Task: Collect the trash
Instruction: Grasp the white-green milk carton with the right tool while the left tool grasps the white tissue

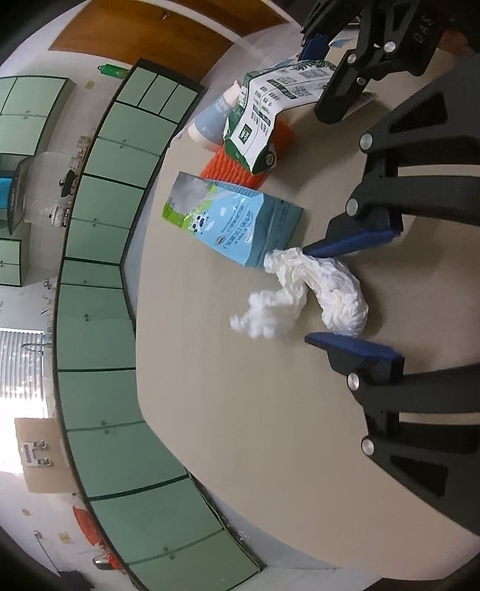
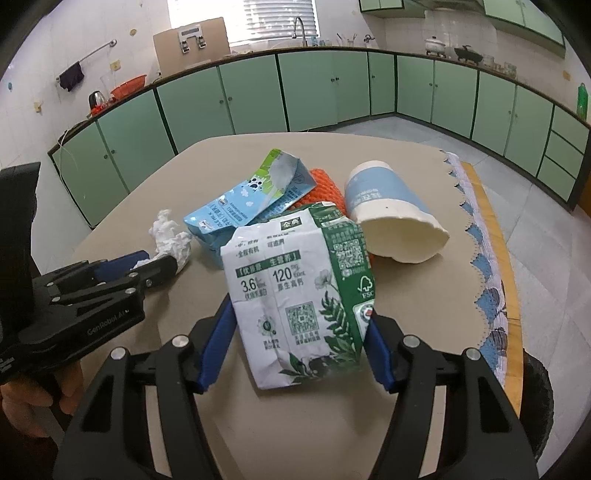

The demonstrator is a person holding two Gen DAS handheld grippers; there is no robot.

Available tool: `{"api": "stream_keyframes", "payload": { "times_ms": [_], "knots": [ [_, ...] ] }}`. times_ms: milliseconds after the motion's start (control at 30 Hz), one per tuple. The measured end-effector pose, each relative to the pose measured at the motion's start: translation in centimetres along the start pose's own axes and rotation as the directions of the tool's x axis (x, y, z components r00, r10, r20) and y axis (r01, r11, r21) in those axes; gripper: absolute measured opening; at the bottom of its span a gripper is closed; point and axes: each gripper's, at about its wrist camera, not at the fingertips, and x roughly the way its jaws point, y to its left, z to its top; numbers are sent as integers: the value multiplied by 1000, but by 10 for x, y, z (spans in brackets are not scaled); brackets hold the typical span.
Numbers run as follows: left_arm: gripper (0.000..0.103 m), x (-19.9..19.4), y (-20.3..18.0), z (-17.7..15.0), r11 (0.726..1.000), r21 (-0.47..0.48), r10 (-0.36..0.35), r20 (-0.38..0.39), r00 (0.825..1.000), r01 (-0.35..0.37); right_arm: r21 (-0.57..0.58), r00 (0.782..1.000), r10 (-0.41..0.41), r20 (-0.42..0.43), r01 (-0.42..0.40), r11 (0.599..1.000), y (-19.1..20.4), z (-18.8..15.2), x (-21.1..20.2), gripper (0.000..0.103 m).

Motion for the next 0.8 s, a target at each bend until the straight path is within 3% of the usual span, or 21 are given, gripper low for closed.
{"api": "stream_keyframes", "payload": {
  "times_ms": [133, 233, 300, 400, 500, 600, 800],
  "knots": [
    [19, -7, 1, 0, 1000, -1, 4, 23, 1000, -4, -7, 1000, 2, -3, -2, 1000, 1, -1, 0, 62],
    [13, -14, 1, -3, 1000, -9, 4, 30, 1000, -4, -28, 1000, -8, -6, 7, 1000, 4, 0, 2, 64],
    [13, -18, 1, -5, 1000, -13, 2, 32, 999, -2, -40, 1000, -19, 1, 19, 999, 7, 0, 2, 76],
    [13, -23, 1, -10, 1000, -10, 4, 32, 999, -3, -60, 999, -40, 18, 41, 997, 11, 5, 4, 82],
    [13, -21, 1, -12, 1000, -13, 1, 24, 1000, -1, -75, 998, -59, -2, 59, 995, 13, 8, 13, 82],
    [13, -20, 2, -12, 1000, -15, 0, 26, 1000, 1, -66, 999, -43, -28, 41, 997, 11, 9, 20, 71],
    [13, -28, 0, -11, 1000, -15, 2, 47, 999, -1, -45, 1000, -16, 14, 16, 999, 7, 9, 5, 70]
  ]
}}
